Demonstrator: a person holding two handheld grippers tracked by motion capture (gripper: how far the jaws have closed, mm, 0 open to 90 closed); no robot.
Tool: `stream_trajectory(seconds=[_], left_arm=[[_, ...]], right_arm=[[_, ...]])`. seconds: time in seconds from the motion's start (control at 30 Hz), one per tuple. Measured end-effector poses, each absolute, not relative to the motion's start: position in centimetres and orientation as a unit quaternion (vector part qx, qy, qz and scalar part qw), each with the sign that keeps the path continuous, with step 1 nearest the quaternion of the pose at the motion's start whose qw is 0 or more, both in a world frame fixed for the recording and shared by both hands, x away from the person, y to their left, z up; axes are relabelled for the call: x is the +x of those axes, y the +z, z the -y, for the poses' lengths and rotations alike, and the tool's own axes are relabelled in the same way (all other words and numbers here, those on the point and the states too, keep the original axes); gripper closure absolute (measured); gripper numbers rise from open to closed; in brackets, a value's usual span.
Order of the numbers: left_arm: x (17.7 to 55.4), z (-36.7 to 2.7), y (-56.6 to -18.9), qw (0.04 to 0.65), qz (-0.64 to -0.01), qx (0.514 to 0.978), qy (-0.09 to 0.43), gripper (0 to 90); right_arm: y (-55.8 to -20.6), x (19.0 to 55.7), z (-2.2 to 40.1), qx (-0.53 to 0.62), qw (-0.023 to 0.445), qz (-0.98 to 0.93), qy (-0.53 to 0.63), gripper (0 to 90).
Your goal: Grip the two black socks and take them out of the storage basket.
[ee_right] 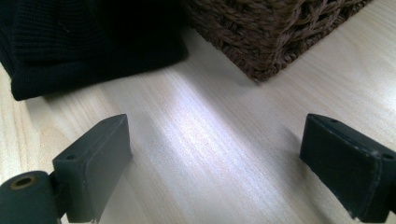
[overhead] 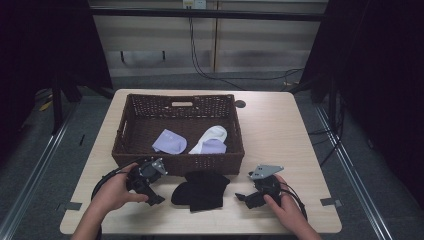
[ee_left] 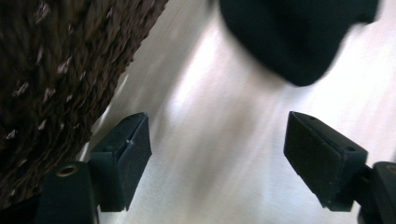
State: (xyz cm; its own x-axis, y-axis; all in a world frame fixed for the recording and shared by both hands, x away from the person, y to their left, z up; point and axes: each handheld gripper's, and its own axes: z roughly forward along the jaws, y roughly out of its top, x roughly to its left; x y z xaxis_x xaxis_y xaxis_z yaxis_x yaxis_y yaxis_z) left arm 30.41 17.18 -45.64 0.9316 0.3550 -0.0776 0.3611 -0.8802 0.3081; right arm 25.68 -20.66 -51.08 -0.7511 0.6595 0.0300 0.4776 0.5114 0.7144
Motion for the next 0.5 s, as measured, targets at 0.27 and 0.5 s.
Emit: stream_trajectory(seconds=[0.27,0.5], left_arm=[[30.1,-19.1,-48.0,0.199,-0.187,0.962,0.014,16.2],[29.9,-19.3,-48.1,0.211,-0.189,0.959,0.018,14.8]], right_arm=[[-51.1,25.7,20.7,0.33,0.124,-0.861,0.368,8.0],[-51.1,25.7,20.7,0.33,0.124,-0.861,0.368,8.1]])
